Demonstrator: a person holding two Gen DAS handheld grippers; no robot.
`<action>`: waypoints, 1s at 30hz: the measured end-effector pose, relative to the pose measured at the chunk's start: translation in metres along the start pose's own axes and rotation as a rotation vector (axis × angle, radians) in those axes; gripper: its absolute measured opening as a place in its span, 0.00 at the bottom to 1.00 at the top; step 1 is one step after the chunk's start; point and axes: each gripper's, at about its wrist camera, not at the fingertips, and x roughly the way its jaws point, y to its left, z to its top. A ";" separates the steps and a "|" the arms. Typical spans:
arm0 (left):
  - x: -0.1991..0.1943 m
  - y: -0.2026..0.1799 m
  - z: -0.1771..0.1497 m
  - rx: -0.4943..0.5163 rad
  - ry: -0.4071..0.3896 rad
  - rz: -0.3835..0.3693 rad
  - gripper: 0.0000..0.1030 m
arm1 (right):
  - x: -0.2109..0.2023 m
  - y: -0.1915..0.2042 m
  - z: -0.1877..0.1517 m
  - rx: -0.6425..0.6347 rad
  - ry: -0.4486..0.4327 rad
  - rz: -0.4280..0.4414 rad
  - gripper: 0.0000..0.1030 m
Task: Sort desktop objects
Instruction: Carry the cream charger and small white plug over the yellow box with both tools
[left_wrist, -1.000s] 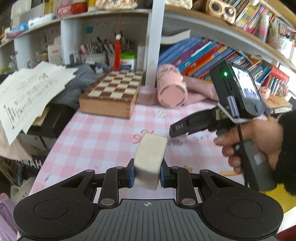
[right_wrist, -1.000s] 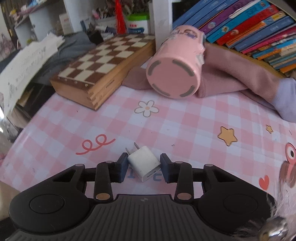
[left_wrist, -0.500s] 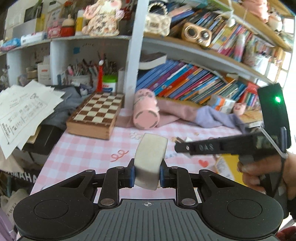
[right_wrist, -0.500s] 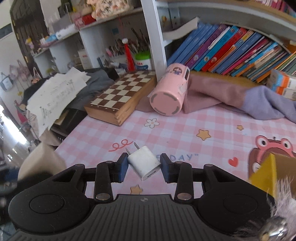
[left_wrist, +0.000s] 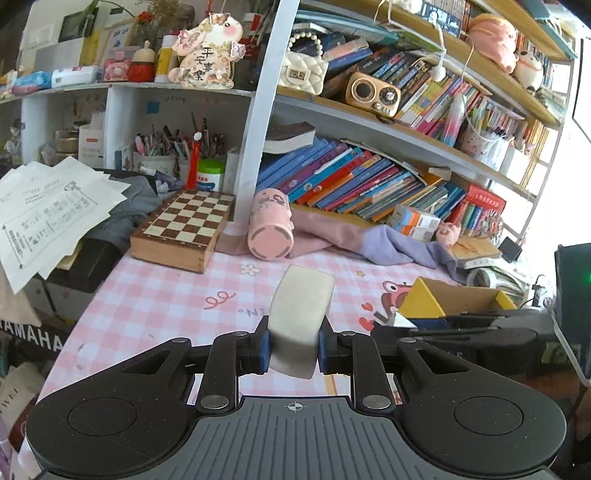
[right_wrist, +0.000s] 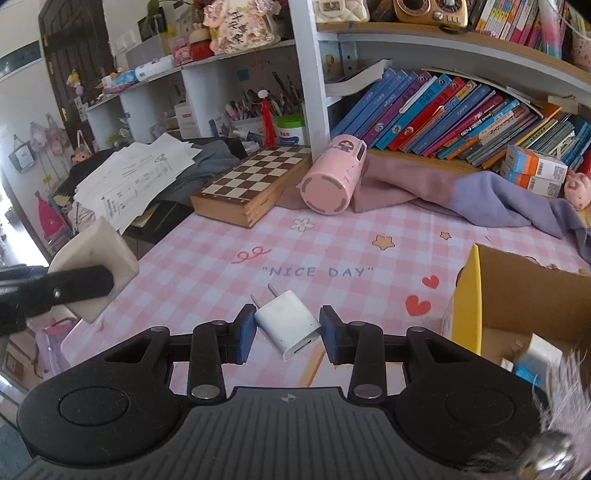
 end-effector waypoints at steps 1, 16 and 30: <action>-0.005 -0.001 -0.001 0.001 -0.007 -0.002 0.21 | -0.006 0.002 -0.003 -0.007 -0.004 -0.004 0.34; -0.067 -0.015 -0.056 -0.024 0.029 -0.092 0.21 | -0.083 0.039 -0.074 0.020 -0.002 -0.077 0.34; -0.072 -0.058 -0.087 0.060 0.116 -0.270 0.21 | -0.150 0.030 -0.139 0.155 -0.005 -0.251 0.34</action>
